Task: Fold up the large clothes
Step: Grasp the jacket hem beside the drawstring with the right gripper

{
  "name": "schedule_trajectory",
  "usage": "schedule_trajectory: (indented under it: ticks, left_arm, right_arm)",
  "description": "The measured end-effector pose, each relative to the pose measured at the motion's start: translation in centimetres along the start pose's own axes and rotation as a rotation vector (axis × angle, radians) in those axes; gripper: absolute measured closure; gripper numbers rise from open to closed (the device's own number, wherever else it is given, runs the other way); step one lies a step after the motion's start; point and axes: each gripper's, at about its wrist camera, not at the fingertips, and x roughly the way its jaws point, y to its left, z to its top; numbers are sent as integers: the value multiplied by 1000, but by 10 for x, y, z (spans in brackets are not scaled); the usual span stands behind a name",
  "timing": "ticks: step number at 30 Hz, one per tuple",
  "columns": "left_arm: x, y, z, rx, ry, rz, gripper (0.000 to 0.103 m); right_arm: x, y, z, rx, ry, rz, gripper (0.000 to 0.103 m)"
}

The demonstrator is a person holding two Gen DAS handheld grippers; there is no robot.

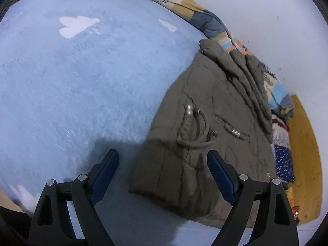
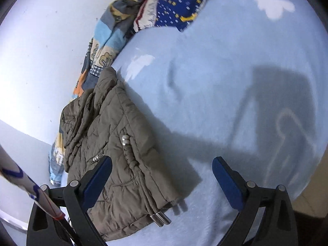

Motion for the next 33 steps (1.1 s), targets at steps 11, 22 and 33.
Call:
schedule_trajectory:
  ticks: [11, 22, 33]
  left_arm:
    - [7, -29, -14, 106, -16, 17, 16]
    - [21, -60, -27, 261, -88, 100, 41]
    - [29, -70, -31, 297, -98, 131, 24]
  right_arm:
    - [30, 17, -19, -31, 105, 86, 19]
    - [50, 75, -50, -300, 130, 82, 74]
    - [55, 41, -45, -159, 145, 81, 42]
